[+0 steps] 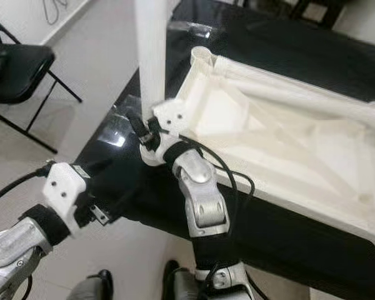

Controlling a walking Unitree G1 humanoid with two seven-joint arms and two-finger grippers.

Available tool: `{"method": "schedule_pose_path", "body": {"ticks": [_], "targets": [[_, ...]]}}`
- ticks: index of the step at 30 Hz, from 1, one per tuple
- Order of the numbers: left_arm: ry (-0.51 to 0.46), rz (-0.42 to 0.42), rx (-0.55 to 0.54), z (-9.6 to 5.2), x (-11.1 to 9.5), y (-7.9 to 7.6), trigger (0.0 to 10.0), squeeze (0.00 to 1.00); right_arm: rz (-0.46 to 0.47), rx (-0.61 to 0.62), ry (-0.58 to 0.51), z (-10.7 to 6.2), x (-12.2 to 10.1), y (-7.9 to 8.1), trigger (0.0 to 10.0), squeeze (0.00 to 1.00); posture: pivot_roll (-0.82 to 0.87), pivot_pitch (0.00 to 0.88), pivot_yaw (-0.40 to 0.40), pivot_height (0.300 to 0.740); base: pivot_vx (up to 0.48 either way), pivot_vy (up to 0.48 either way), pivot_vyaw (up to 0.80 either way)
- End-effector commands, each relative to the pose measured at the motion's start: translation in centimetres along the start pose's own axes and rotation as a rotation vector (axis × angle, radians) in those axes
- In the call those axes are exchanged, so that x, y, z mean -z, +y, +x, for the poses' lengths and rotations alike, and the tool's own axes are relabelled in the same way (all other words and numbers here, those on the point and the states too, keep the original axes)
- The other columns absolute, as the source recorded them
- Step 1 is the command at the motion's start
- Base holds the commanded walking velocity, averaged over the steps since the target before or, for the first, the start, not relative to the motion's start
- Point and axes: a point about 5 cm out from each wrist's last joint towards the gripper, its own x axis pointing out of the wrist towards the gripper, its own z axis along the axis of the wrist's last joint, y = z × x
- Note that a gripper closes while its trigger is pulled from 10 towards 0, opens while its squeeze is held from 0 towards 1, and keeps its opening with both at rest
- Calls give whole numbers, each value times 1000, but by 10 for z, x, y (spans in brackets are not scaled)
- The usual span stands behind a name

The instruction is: Building children table

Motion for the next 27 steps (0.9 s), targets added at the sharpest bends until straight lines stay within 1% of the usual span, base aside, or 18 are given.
{"method": "schedule_pose_path", "body": {"ticks": [1, 2, 4, 6, 7, 8, 9, 10, 11, 13, 14, 15, 16, 17, 20, 21, 25, 27], "targets": [[7, 3, 19, -1, 0, -2, 10000, 0, 113, -44, 222, -1, 49, 22, 0, 0, 133, 315, -128, 740, 0, 0, 0], [7, 3, 19, -1, 0, -2, 10000, 0, 113, -44, 222, -1, 49, 22, 0, 0, 133, 315, -128, 740, 0, 0, 0], [5, 9, 5, 0, 0, 1, 10000, 0, 91, -112, 185, 12, 40, 19, 10000, 0, 137, 315, -133, 740, 0, 0, 0], [5, 9, 5, 0, 0, 1, 10000, 0, 91, -112, 185, 12, 40, 19, 10000, 0, 137, 315, -133, 740, 0, 0, 0], [5, 11, 2, 0, 0, 1, 10000, 0, 89, -143, 165, 16, 35, 19, 10000, 0, 137, 314, -133, 740, 0, 0, 0], [11, 13, 4, -1, 1, 1, 10000, 0, 101, -196, 129, 17, 27, 22, 10000, 886, 138, 313, -132, 740, 0, 0, 0], [11, 13, 4, -1, 1, 1, 10000, 0, 101, -196, 129, 17, 27, 22, 10000, 886, 138, 313, -132, 740, 0, 0, 0], [15, 13, 5, -2, 2, 0, 10000, 0, 110, -243, 100, 18, 21, 23, 10000, 886, 141, 313, -129, 740, 0, 0, 0], [17, 13, 6, -2, 2, 0, 10000, 0, 132, -325, 60, 18, 12, 24, 10000, 1000, 144, 310, -129, 740, 0, 0, 0], [17, 14, 7, -3, 2, 0, 10000, 0, 129, -461, -3, 19, -3, 23, 10000, 1000, 145, 309, -129, 740, 0, 0, 0], [17, 14, 7, -3, 2, 0, 10000, 0, 129, -461, -3, 19, -3, 23, 10000, 1000, 145, 309, -129, 740, 0, 0, 0], [17, 15, 7, -3, 2, 0, 10000, 0, 114, -515, -23, 19, -9, 21, 10000, 816, 148, 309, -130, 740, 0, 0, 0], [17, 15, 7, -3, 2, 0, 10000, 0, 114, -515, -23, 19, -9, 21, 10000, 816, 148, 309, -130, 740, 0, 0, 0], [18, 15, 8, -3, 2, 0, 10000, 0, 78, -580, -41, 19, -14, 19, 10000, 0, 150, 310, -132, 740, 0, 0, 0], [20, 10, 8, -4, 2, -2, 10000, 0, 9, -775, -61, 20, -22, 13, 10000, 0, 156, 310, -136, 740, 0, 0, 0], [20, 10, 8, -4, 2, -2, 10000, 0, 9, -775, -61, 20, -22, 13, 10000, 0, 156, 310, -136, 740, 0, 0, 0], [20, 9, 7, -4, 2, -3, 10000, 0, 3, -873, -52, 20, -24, 11, 10000, 0, 159, 310, -137, 740, 0, 0, 0], [20, 8, 4, -4, 2, -3, 10000, 0, 10, -967, -41, 22, -26, 6, 10000, 0, 170, 313, -133, 740, 0, 0, 0]]}}
